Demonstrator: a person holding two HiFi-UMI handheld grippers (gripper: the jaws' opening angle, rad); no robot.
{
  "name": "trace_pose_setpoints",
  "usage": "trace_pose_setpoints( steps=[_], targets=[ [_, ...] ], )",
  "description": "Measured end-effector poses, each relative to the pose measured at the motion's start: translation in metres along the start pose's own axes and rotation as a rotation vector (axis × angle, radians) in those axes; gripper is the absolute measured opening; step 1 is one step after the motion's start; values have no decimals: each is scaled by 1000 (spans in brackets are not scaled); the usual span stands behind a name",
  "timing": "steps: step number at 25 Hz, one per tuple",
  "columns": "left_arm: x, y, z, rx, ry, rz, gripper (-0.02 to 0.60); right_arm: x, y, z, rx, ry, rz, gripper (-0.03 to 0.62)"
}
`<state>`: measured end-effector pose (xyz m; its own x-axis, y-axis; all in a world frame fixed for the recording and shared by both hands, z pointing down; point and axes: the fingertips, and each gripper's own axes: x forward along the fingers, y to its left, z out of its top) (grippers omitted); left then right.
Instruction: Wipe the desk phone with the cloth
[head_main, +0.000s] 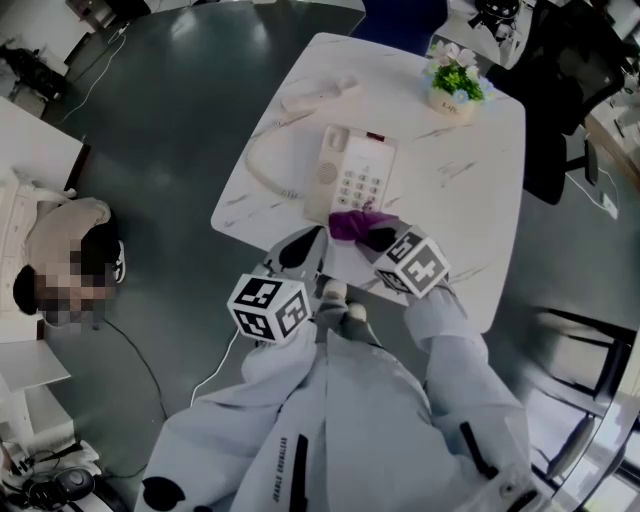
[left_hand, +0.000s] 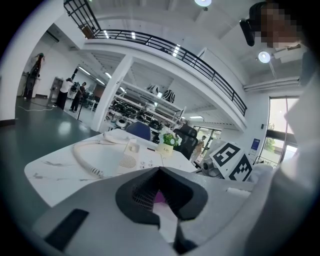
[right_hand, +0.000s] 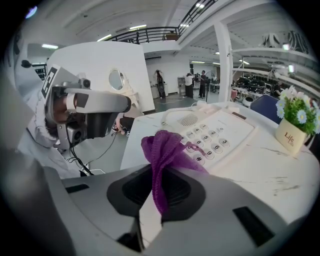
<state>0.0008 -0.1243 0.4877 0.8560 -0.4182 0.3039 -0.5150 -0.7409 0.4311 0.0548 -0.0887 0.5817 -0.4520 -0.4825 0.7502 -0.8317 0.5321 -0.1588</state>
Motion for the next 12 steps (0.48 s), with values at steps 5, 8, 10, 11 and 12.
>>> trace_pose_setpoints(
  steps=[5, 8, 10, 11, 12],
  targets=[
    [-8, -1, 9, 12, -29, 19, -2, -9, 2, 9, 26, -105, -11, 37],
    [-13, -2, 14, 21, -46, 32, -3, -18, 0, 19, 75, -233, -34, 37],
    [-15, -3, 16, 27, -57, 37, -2, -26, -2, 25, 99, -304, -52, 36],
    [-16, -3, 18, 29, -63, 39, -3, -30, -4, 28, 110, -334, -65, 37],
    [-17, -2, 19, 31, -68, 42, -2, -34, -6, 31, 124, -364, -76, 35]
  ],
)
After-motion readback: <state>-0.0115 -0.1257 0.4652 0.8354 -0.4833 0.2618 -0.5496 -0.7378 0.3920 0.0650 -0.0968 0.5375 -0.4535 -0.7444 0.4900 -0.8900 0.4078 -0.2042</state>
